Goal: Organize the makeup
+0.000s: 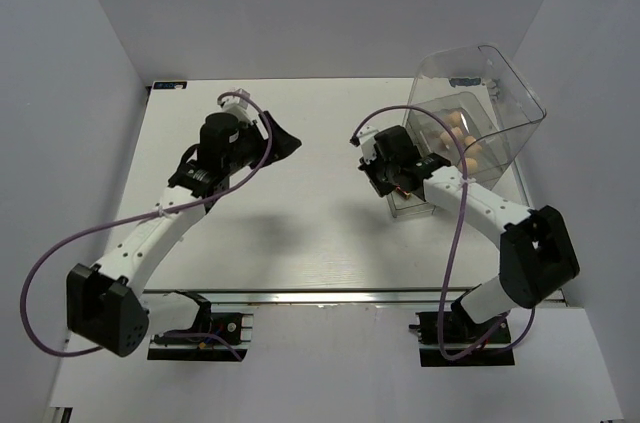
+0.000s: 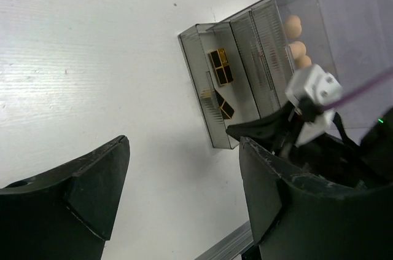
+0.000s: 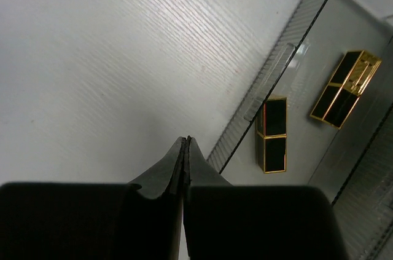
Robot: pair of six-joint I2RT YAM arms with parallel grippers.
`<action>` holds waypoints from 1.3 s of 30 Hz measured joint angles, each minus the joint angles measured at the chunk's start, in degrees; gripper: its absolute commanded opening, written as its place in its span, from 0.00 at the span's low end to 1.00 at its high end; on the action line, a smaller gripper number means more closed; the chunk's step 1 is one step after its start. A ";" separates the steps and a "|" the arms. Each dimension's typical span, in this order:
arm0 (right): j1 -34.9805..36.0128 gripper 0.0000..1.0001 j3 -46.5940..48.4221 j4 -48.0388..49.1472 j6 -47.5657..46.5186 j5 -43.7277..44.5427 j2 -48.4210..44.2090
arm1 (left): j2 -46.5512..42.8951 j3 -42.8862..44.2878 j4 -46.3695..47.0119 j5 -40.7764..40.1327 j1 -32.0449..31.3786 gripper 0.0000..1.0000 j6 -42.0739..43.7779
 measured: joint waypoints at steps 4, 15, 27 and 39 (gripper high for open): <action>0.04 0.00 0.00 0.22 1.27 2.54 3.28 | -5.42 -3.91 -0.57 -1.53 0.04 0.82 -0.52; 0.04 0.00 2.62 -1.18 6.32 6.60 13.68 | -10.64 -7.69 -3.06 -4.31 0.04 0.82 -1.99; 0.11 0.00 3.21 -0.87 6.97 17.79 17.94 | -12.07 -8.96 -4.04 -5.33 0.04 0.83 -2.78; -0.24 0.00 3.93 -0.81 8.00 32.48 21.92 | -12.11 -9.90 -3.93 -5.51 0.04 0.83 -3.30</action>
